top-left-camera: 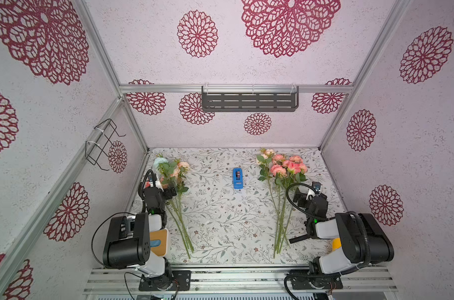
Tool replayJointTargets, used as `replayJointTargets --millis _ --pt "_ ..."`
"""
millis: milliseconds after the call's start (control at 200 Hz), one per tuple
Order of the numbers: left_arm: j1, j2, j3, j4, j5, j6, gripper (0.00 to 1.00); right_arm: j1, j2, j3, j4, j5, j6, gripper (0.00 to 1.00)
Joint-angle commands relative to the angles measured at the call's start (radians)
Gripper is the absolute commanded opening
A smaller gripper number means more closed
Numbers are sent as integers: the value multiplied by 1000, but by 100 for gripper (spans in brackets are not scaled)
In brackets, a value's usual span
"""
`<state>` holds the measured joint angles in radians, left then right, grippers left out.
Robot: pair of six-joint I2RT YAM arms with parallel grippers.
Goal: Wrap bouquets with tape
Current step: Gather the flowers at the center of the board.
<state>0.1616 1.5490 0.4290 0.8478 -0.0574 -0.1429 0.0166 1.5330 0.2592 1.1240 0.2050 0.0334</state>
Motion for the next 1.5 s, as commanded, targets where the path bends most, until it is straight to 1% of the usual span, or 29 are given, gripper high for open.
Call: replayJointTargets --millis 0,986,1041,1091,1191,1301,1381,1441,1491 --pt "-7 0 0 13 0 14 98 5 -6 16 26 -7 -12 99" --pt "-7 -1 -3 13 0 13 98 5 -8 12 30 -9 -12 99" --pt "-7 -4 -5 24 0 14 98 4 -16 12 27 -26 -18 99" --pt "-8 -28 -2 0 2 14 98 13 -50 29 -31 -37 -31 99" --pt "-8 -113 29 -139 9 11 98 34 -163 135 -325 -58 -44 99" --pt "-9 -211 62 -293 19 -13 98 69 -247 230 -542 -101 1 99" --pt "-7 -275 85 -378 29 -65 98 135 -287 280 -648 -94 28 99" --pt "-8 -317 115 -450 59 -116 98 210 -304 313 -705 -57 26 99" --pt "-8 -345 161 -558 51 -205 98 272 -301 347 -745 -40 35 99"
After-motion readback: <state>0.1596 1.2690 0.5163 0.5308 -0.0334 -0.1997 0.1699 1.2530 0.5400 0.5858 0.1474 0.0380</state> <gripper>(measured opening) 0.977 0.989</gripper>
